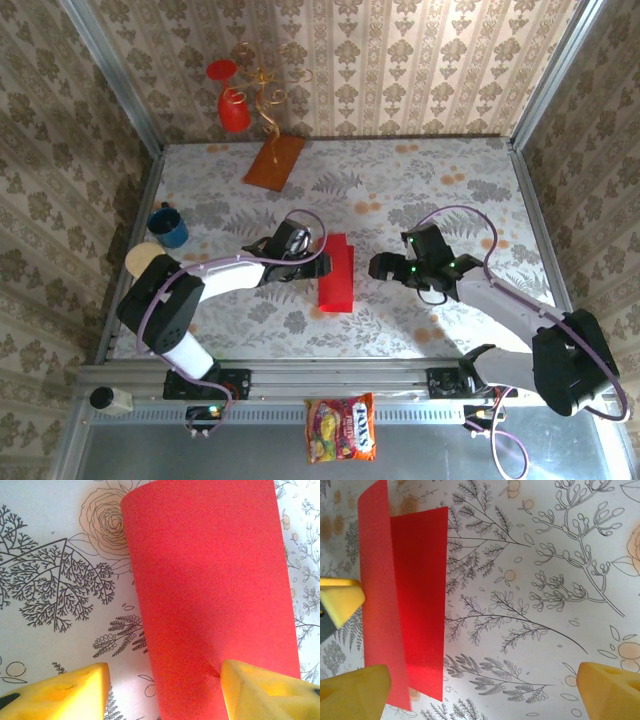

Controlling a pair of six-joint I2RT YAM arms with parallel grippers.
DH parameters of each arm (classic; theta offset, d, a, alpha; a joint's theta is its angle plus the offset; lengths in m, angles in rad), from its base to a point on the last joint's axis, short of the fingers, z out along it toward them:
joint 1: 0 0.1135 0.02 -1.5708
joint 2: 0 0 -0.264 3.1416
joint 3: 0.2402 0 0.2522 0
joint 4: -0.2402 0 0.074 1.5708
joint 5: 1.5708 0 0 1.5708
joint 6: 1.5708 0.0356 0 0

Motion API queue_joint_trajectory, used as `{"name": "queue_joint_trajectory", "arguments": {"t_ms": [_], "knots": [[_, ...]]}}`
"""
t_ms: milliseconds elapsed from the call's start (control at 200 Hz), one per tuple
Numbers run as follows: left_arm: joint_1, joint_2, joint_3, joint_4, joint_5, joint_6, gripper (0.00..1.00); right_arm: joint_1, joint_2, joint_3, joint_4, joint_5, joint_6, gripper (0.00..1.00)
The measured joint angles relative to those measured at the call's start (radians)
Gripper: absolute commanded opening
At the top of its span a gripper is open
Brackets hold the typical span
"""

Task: Fold a paper plane with a square sheet of paper (pick it up from the middle)
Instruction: Hold the square sheet of paper at the center of the table.

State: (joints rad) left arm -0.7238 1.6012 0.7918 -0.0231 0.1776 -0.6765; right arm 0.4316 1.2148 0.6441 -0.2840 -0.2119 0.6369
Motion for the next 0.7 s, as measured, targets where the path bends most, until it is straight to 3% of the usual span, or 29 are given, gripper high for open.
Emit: {"name": "queue_joint_trajectory", "arguments": {"t_ms": [360,700], "knots": [[-0.024,0.004,0.017,-0.053,-0.034,0.058,0.61,0.005,0.092,0.011,0.106,-0.064,0.050,0.83],[-0.050,0.050,0.055,-0.056,-0.059,0.067,0.61,0.007,0.166,0.011,0.195,-0.110,0.100,0.55]]}}
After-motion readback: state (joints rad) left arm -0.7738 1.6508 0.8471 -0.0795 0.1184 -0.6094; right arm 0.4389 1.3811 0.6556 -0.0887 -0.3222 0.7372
